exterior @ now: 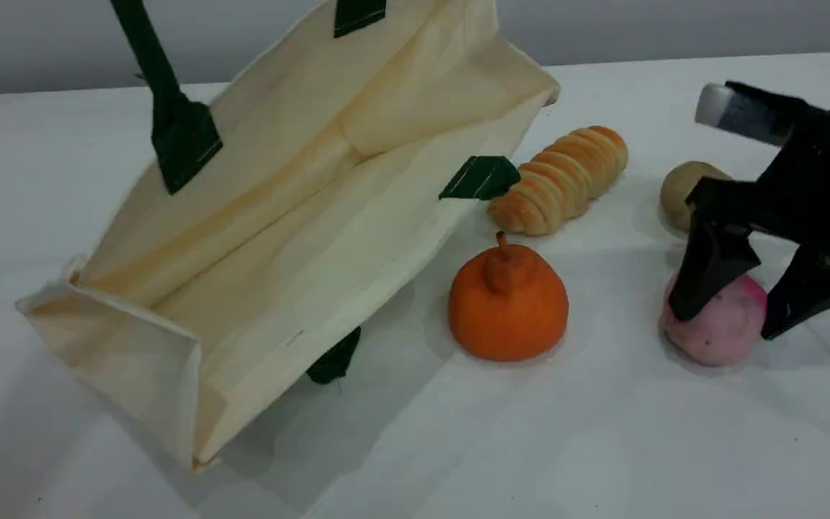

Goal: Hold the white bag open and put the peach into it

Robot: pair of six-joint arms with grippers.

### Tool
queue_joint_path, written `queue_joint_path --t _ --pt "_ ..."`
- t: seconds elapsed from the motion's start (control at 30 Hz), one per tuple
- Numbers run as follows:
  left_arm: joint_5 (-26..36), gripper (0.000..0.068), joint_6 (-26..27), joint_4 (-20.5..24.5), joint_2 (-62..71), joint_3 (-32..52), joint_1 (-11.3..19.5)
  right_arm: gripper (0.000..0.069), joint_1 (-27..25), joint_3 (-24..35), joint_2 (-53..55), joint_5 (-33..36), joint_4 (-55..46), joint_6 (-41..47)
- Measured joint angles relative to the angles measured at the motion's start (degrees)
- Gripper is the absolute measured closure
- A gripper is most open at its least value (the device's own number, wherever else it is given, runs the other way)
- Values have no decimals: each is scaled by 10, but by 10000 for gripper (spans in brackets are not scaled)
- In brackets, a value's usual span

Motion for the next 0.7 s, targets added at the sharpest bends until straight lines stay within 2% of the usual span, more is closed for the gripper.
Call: queue_joint_path --t 0.13,0.23,0.3,0.5,0.7 --pt "0 582 -1 0 0 0 0 238 0 0 0 1 0 0" --pt "0 582 -1 0 0 0 0 358 0 0 0 1 0 -3" --pt "0 582 -1 0 0 0 0 406 0 0 0 2 -1 -12" --pt "0 582 0 0 0 0 0 407 0 0 -13 9 -9 -17" --pt "0 582 0 0 0 0 0 407 0 0 -76 19 -34 1"
